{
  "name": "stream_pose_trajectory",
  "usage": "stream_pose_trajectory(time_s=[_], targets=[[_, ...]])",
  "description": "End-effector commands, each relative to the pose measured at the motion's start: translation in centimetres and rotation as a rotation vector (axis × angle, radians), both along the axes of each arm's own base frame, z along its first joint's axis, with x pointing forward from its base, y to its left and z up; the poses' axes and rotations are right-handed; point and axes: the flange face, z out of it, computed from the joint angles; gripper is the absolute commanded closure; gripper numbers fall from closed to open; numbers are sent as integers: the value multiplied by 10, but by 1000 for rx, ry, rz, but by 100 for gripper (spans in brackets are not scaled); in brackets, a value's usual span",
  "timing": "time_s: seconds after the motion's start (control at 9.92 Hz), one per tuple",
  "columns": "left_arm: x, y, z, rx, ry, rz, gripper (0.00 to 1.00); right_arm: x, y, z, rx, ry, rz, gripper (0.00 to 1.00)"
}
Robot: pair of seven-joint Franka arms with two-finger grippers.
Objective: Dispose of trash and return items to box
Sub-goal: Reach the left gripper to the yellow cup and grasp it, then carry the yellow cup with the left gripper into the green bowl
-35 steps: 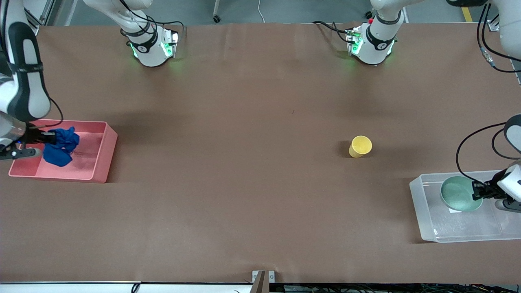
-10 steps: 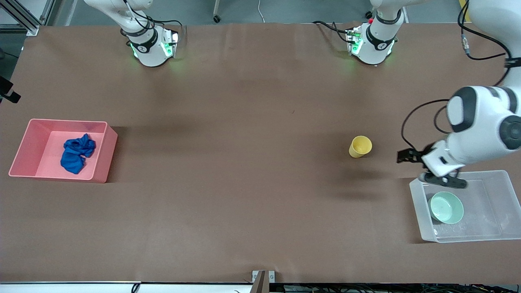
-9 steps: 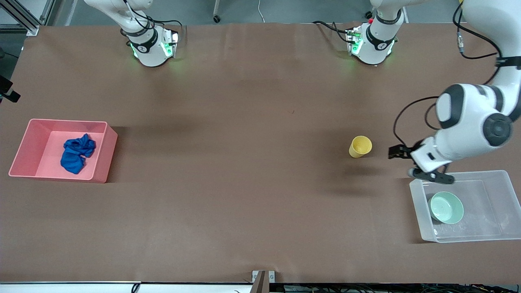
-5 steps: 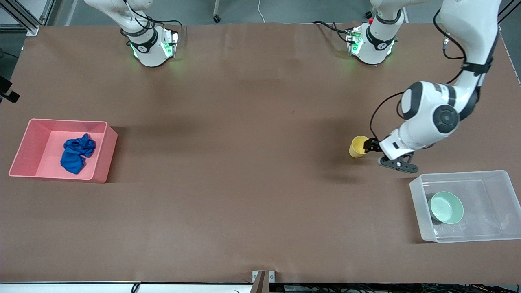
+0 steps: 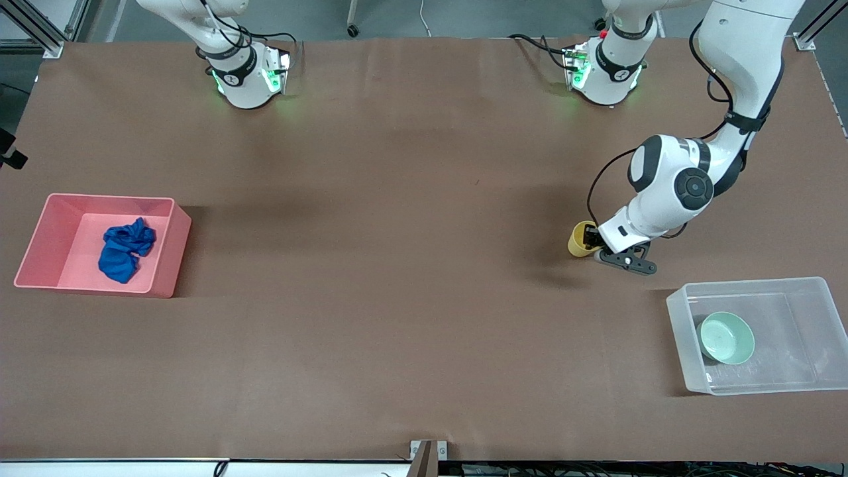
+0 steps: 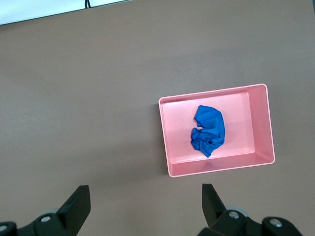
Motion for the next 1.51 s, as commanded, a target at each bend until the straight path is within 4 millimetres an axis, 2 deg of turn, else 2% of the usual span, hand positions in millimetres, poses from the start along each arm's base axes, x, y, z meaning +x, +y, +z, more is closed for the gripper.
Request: stream_pose_trajectory(time_s=[0.0,0.2,0.5,0.71,0.81,1.01,1.31,1.41], targets=[[2,4,8,10,-29,-15,100,0,6,4,-14,8,1,0],[35,9,53,14,-54,-11,100,0,6,3,-14,10,2,0],[88,26,136,17,-30,17,100,-1,4,2,-13,13,1,0],[120,56,174,40,-50,56,100,-1,4,1,-13,14,1,0],[135,78,180,71,-59,58,100,-1,4,1,-13,14,1,0],[157,143,178,115,-91,10,100,-1,4,1,-13,14,-1,0],[169,239,134,64,-85,34,100,-1,4,1,-13,14,-1,0],[172,262,120,54,-89,42,100,-1,4,1,-13,14,-1,0]])
